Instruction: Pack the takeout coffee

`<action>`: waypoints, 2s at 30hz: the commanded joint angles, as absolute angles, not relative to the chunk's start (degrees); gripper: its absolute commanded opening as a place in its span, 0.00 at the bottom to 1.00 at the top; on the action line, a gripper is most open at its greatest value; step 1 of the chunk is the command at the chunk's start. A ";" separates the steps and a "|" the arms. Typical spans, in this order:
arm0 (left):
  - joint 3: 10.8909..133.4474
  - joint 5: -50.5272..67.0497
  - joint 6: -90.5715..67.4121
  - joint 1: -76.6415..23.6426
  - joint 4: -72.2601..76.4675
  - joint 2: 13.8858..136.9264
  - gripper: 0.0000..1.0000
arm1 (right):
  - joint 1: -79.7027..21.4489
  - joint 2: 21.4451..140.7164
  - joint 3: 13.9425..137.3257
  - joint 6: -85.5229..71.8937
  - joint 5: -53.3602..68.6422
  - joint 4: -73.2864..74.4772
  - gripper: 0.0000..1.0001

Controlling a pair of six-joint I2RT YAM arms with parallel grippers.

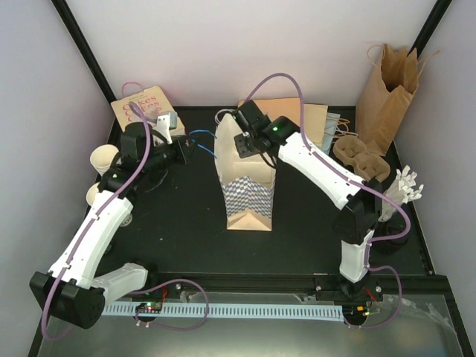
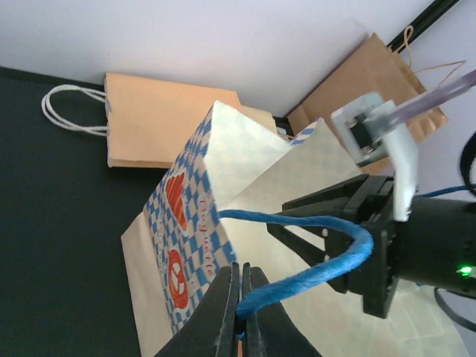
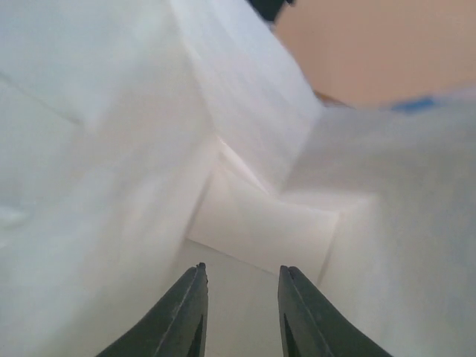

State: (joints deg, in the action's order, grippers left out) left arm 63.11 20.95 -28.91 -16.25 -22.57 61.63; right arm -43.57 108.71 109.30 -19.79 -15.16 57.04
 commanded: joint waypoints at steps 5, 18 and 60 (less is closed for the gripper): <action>67.50 24.70 -26.16 -14.33 -20.07 62.80 0.02 | -43.22 103.46 119.07 -15.57 -6.00 56.37 0.31; 68.78 22.24 -23.71 -13.66 -20.87 63.32 0.02 | -43.20 85.56 113.22 -7.91 -11.11 53.53 0.32; 54.75 15.59 -26.87 -9.19 -44.62 33.71 0.99 | -28.99 67.66 63.29 -21.78 -9.54 41.26 1.00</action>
State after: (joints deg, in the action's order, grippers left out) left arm 58.72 20.08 -22.20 -9.43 -36.80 35.92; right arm -29.41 67.35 63.35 -17.63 -8.38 43.46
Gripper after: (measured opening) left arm 0.987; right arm 0.961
